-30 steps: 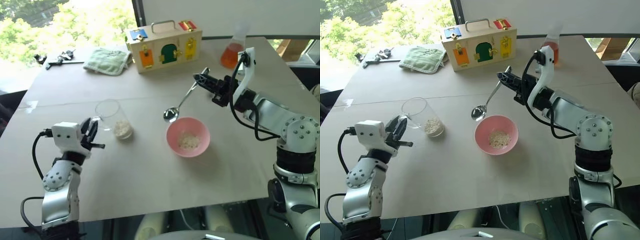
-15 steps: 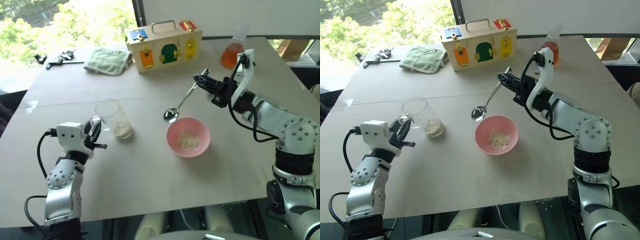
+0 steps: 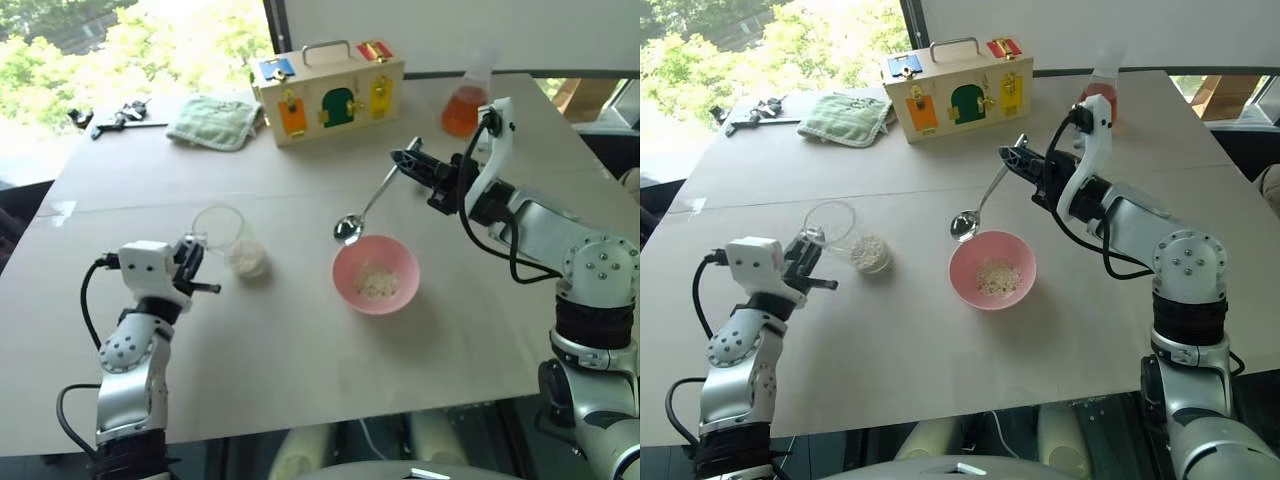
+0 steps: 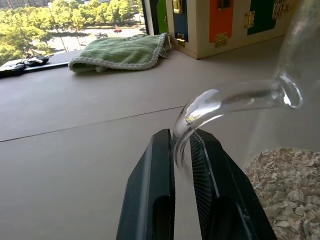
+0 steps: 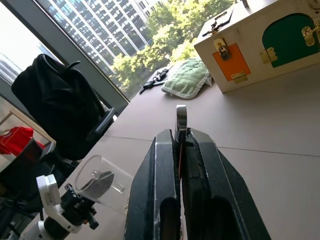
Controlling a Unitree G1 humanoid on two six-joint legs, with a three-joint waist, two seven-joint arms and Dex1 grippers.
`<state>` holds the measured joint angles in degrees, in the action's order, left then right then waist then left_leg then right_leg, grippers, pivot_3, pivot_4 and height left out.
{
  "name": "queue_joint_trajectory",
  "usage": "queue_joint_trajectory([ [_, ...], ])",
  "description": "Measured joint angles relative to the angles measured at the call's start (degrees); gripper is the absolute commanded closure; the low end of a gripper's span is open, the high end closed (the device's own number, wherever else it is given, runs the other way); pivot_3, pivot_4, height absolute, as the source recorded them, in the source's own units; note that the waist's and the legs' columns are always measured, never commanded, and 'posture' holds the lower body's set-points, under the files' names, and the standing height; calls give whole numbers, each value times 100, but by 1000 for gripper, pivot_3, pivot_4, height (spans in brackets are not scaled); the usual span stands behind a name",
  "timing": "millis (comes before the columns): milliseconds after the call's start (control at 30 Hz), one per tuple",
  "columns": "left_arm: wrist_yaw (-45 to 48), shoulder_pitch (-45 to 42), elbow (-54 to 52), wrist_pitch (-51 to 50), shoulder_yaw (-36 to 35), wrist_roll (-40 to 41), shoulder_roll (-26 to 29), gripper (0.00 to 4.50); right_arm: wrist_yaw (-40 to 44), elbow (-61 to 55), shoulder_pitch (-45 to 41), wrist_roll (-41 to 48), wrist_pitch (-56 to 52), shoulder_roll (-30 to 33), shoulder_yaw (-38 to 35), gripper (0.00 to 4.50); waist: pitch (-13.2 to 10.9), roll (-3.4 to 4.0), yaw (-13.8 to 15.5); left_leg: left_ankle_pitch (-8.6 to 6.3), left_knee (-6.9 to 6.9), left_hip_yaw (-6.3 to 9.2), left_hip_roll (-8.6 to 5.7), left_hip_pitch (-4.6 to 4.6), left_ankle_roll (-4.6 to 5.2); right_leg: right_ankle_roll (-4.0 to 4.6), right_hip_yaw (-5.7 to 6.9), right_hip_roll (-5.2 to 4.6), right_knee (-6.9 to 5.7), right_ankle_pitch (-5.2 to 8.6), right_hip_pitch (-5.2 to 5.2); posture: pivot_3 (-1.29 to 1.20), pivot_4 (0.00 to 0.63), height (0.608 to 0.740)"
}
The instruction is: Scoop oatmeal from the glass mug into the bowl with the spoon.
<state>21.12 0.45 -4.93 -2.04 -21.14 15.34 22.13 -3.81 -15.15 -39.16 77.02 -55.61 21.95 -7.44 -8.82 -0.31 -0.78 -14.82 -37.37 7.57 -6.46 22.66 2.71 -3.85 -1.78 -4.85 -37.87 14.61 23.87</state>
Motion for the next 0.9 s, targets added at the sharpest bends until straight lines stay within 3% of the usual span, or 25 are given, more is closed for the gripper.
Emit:
queue_joint_trajectory([
  [400, 4, -75, -4, -55, 202, -40, -1, 3944, 219, 77, -865, -356, 6, -111, 86, 4500, 0, 0, -1, 0, 0, 1, 0, 0, 0, 0, 2, 0, -1, 0, 1, 0, 150, 740],
  [433, 4, -102, -4, -63, 235, -40, -1, 4459, 263, 110, -944, -418, 11, -140, 96, 4500, 0, 0, 2, 0, 0, 1, 0, 0, 0, 0, 2, 0, -1, 0, 1, 0, 150, 740],
  [467, 7, -142, -12, -57, 256, 27, -17, 4494, 319, 153, -986, -475, 21, -169, 104, 4500, 0, 0, 6, 0, 0, 1, -1, 0, 0, 0, 3, -1, -1, 0, 0, 0, 150, 740],
  [900, -31, -391, -100, -151, 506, 39, -38, 4494, 1038, 461, -1526, -1340, 142, -435, 394, 4500, 2, 0, 16, 0, -3, 3, -4, 0, 0, 0, 6, -4, -4, 0, 2, 0, 150, 740],
])
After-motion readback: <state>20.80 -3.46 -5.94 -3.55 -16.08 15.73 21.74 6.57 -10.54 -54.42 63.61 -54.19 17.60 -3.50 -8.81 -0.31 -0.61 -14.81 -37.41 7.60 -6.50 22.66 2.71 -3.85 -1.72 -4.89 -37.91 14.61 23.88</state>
